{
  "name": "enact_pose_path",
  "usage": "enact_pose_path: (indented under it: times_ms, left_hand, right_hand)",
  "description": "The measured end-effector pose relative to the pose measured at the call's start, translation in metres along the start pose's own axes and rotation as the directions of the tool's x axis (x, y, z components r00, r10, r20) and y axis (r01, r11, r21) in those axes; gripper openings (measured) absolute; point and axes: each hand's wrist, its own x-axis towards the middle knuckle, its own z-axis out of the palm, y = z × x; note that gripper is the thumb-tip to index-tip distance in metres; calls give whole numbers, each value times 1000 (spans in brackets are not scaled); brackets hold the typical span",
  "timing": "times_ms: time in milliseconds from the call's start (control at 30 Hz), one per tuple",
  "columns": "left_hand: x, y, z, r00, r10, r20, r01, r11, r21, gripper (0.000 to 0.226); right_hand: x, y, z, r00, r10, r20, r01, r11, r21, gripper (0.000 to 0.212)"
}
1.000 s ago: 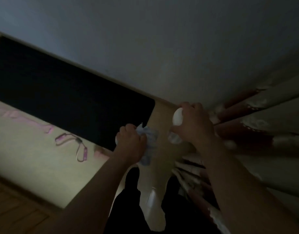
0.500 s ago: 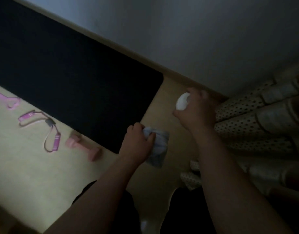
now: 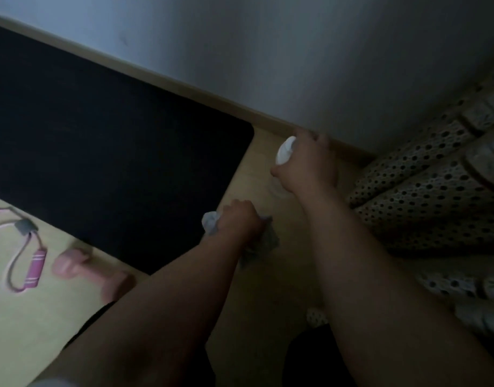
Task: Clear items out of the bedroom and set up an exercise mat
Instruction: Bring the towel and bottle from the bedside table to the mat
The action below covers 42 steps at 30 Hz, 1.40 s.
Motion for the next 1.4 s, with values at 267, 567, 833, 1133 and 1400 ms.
enact_pose_path:
  times_ms: [267,567,833,1133,1400]
  left_hand:
    - [36,-30,93,980,198,10,-196,962,188,52]
    - [-8,-18,37,964,189,186,-229,947,226,89]
    - [-100,-40,-66,973,182,144,-205,965,162,60]
    - [-109,-85,-102,976,50,214,-68,995,78,43]
    - [-105,-88,-85,983,126,131,-143,982,127,44]
  right_hand:
    - [5,19,15,998,-63,-29,65,997,51,68]
    - [6,9,24,995,-85,-58,87,996,38,67]
    - [37,2,50,984,-174,26,173,984,32,64]
    - [61,-5,118,973,-180,144,190,980,-59,61]
    - [59,4,132,952,-206,225,240,962,-132,73]
